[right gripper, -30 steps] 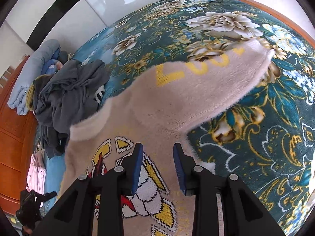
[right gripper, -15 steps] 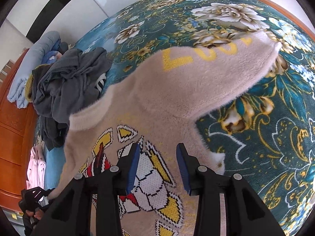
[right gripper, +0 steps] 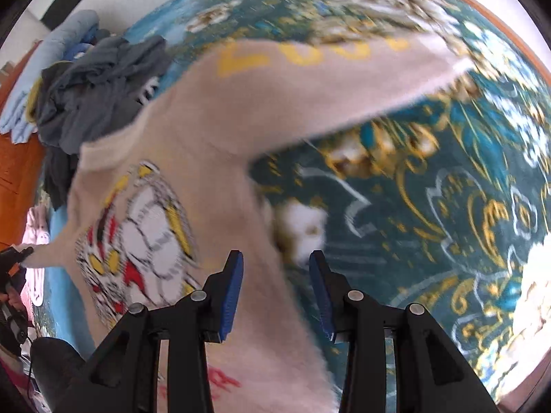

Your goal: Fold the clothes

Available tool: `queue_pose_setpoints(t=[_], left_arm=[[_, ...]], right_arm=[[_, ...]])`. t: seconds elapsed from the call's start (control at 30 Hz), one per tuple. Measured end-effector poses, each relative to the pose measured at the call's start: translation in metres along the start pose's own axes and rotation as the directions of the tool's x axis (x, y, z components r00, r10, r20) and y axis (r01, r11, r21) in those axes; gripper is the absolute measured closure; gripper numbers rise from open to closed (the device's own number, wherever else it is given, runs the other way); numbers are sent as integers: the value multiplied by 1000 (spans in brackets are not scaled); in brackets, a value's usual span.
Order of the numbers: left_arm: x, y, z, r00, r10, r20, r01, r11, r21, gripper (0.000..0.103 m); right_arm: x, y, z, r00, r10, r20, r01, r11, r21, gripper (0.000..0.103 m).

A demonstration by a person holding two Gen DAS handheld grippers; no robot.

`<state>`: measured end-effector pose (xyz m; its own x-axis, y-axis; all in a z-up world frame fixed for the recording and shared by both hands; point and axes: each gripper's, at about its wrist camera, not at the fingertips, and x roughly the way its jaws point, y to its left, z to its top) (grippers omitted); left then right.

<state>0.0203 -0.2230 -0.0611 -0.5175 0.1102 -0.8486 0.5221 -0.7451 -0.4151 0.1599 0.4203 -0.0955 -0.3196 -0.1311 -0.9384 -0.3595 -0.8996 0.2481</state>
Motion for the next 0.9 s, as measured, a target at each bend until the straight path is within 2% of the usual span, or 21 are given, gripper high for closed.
queue_pose_setpoints(t=[0.07,0.1,0.17,0.2,0.3,0.37,0.47,0.57,0.7,0.8,0.87,0.9], left_arm=[[-3,2,-7,1000,-3,7,3,1000,-13,93],[-6,-8,-12,1000,-2,24,1,1000,22,93],[-27,-38,-22,997,-10,80,-3,988,155,93],[-40,-59,-29,993,-34,110,8,973,230,93],[-77,-124,-57,979,-141,148,63,897,438,93],[-91,-165,-82,975,-193,111,102,829,550,93],[-77,-206,-127,980,-196,11,145,761,632,93],[-63,-245,-171,979,-185,-87,192,687,701,93],[-33,-265,-221,977,-104,-188,210,644,736,93],[-5,-275,-241,969,-51,-241,215,650,729,89],[3,-277,-252,964,-21,-264,212,657,724,81],[6,-277,-254,961,-17,-275,217,662,718,71]], right_arm=[[3,-13,-7,1000,-23,-16,24,999,24,62],[4,-19,-11,999,-35,-23,36,999,36,62],[6,-25,-11,999,-39,-22,40,997,68,62],[6,-27,-10,999,-37,-20,38,996,82,62],[7,-22,-1,1000,-13,1,13,996,88,62],[7,-14,4,1000,13,17,-14,997,72,62],[8,-6,6,999,46,23,-47,998,50,62],[8,-9,4,998,59,27,-60,997,47,62],[7,-13,1,997,77,31,-78,996,43,61],[7,-16,-1,995,90,35,-92,995,40,58],[7,-18,-2,994,99,37,-100,994,39,58],[7,-19,-3,994,103,38,-105,994,38,58]])
